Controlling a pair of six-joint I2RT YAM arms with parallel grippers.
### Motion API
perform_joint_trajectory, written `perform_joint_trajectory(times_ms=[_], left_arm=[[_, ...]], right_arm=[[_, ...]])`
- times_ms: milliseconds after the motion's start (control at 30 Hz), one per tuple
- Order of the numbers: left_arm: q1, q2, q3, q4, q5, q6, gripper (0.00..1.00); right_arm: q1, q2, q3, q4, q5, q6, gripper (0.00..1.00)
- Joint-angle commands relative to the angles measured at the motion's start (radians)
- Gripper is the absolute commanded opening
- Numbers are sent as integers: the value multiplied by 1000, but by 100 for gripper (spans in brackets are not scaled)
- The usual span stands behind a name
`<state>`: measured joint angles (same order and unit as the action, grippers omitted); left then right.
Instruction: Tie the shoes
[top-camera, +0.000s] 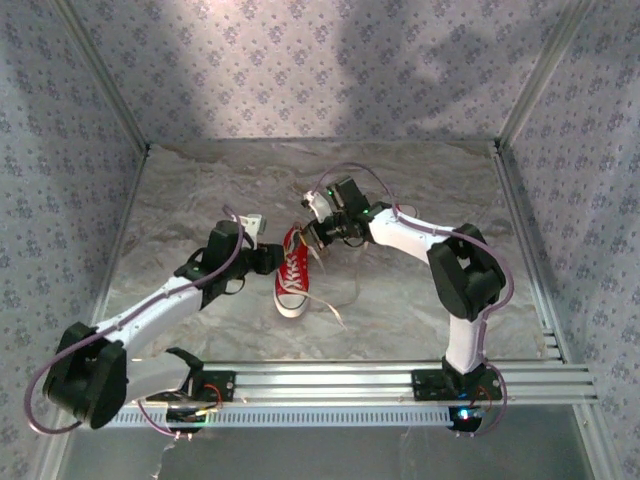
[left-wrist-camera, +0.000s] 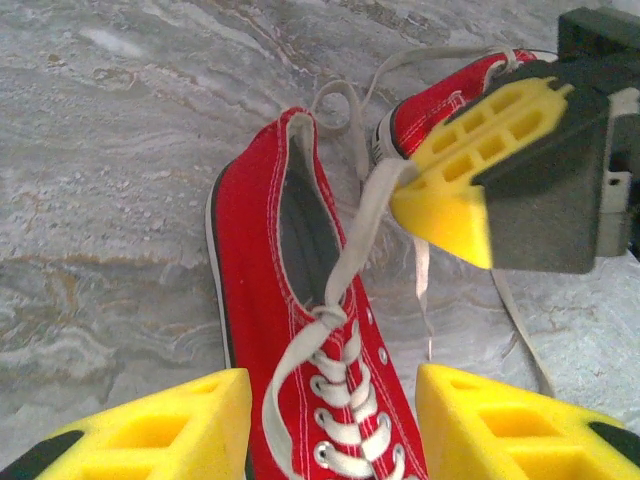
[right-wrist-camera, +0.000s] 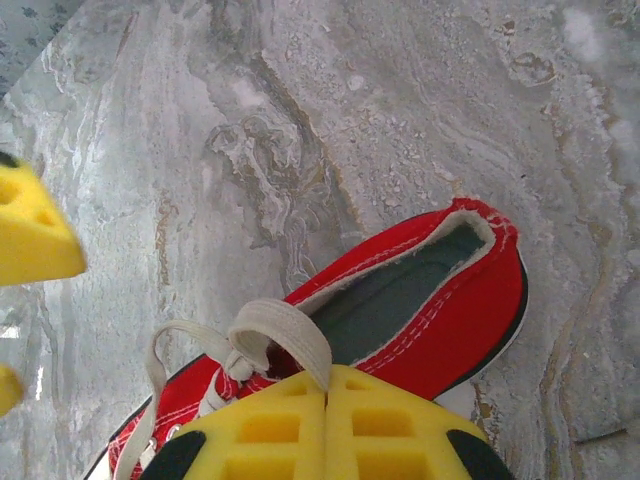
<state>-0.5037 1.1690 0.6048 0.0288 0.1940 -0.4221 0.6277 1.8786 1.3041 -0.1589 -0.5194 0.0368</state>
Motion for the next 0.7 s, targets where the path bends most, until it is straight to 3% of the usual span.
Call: perform_joint_trajectory(times_ms=[0,233,667], left_arm=[[25,45,39,127,122,57,47],[46,158,109,150,251,133,47],[74,301,188,145,292,164,45]], right_arm=[[-1,-36,-8,-28,-19,-24,0],[-2,-36,6,-38,-32,-31,0],[0,-30,21,-54,-49,-35,0]])
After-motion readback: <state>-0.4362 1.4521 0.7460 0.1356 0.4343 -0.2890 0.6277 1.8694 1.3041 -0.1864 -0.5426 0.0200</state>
